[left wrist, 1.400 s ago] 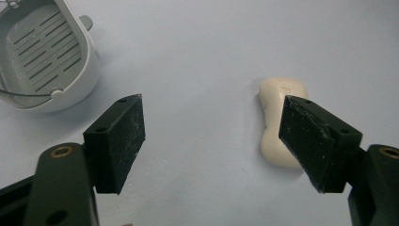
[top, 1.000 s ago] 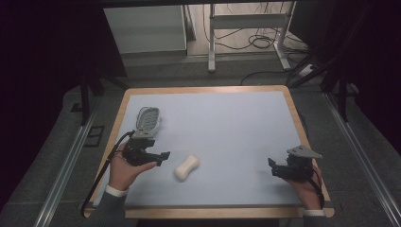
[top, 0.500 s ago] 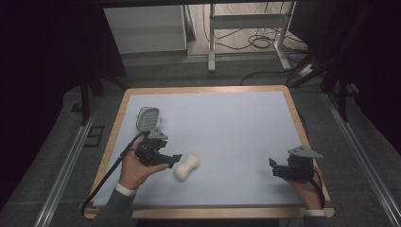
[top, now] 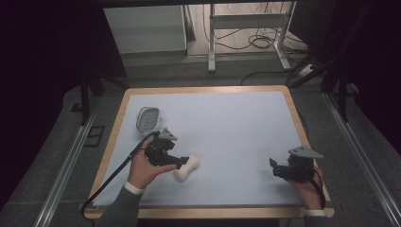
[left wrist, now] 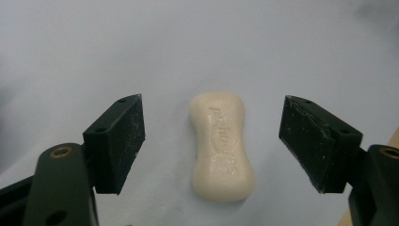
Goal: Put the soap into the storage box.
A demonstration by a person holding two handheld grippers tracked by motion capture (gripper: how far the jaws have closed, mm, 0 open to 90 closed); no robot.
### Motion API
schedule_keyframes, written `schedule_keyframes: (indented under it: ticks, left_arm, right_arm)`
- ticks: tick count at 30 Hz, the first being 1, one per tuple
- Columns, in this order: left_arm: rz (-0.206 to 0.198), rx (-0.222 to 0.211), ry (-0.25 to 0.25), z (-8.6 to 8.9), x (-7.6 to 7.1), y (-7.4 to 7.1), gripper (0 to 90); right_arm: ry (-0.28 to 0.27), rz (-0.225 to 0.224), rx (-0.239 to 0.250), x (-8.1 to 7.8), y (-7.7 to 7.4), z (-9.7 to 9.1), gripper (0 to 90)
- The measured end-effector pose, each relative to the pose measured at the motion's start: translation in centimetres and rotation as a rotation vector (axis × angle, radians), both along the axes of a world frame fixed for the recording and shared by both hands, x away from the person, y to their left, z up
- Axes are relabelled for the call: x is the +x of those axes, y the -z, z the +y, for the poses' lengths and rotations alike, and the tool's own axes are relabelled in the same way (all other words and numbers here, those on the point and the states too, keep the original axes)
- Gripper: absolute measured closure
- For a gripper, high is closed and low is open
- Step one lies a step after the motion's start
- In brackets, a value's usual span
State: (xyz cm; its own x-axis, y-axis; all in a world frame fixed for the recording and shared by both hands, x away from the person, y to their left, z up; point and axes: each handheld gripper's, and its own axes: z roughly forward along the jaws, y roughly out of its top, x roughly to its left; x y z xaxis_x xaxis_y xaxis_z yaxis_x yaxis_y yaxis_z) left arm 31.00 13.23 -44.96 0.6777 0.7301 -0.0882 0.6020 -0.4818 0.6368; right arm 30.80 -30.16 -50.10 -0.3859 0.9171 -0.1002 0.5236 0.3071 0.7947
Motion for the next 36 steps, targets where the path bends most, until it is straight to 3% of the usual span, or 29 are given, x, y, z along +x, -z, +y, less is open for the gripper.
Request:
schedule_keyframes:
  ticks: [7, 9, 16, 20, 28, 36]
  left_arm:
    - [0.005, 0.022, 0.025, -1.4, 0.1, 0.1, 23.1]
    - [0.022, 0.017, 0.027, -1.8, 0.3, 0.5, 23.2]
    - [0.058, 0.072, 0.021, -2.7, 0.9, 1.9, 25.3]
    - [0.069, 0.084, 0.021, -2.9, 1.0, 2.4, 26.2]
    - [0.128, 0.124, 0.026, -3.3, 1.7, 3.9, 26.4]
    - [0.164, 0.133, 0.016, -2.8, 1.7, 5.3, 27.8]
  right_arm:
    - [0.001, -0.004, -0.010, 0.0, 0.1, 0.1, 8.8]
    - [0.001, -0.005, -0.008, 0.0, 0.0, 0.1, 8.8]
    - [0.005, 0.004, -0.010, 0.0, 0.1, 0.1, 8.8]
    - [0.006, 0.005, -0.013, 0.0, 0.2, 0.0, 8.8]
    - [0.011, 0.010, -0.013, 0.0, 0.2, -0.1, 8.8]
    - [0.023, 0.013, -0.016, 0.1, 0.3, -0.2, 8.8]
